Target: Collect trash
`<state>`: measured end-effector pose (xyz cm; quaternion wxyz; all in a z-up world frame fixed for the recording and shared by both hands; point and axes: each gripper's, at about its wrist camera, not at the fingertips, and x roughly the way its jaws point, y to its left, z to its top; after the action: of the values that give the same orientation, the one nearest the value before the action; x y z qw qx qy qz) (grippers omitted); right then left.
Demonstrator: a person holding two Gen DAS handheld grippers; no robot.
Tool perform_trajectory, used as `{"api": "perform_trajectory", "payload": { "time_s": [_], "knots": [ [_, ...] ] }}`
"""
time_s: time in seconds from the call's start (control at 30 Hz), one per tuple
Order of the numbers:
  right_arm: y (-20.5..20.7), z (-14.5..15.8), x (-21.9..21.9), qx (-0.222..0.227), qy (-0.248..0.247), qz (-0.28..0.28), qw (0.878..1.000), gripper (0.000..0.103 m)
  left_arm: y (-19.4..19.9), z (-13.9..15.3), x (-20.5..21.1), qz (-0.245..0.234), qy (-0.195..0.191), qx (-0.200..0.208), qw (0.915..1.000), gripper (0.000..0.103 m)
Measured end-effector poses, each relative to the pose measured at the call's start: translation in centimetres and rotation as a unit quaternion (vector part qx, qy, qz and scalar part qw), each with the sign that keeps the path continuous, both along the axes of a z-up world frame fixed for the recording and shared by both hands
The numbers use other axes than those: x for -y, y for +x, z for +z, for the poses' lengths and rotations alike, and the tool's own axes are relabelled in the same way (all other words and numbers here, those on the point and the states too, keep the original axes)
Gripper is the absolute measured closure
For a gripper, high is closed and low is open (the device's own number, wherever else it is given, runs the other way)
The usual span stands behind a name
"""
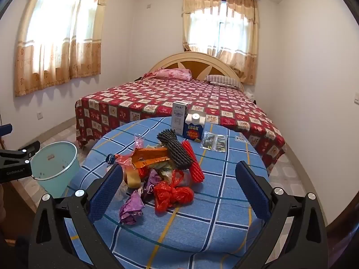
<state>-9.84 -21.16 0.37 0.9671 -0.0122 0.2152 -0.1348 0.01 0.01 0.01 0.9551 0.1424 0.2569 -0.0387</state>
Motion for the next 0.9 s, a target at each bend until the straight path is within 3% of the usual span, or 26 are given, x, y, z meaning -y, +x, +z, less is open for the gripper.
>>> {"api": "perform_trajectory", "payload": {
  "time_s": [0.9],
  "knots": [
    [-0.03, -0.21, 0.24, -0.001, 0.001, -0.001, 1.000, 0.005, 0.48, 0.34, -0.60, 0.009, 0.000, 0.002, 1.0000, 0.006]
  ]
}}
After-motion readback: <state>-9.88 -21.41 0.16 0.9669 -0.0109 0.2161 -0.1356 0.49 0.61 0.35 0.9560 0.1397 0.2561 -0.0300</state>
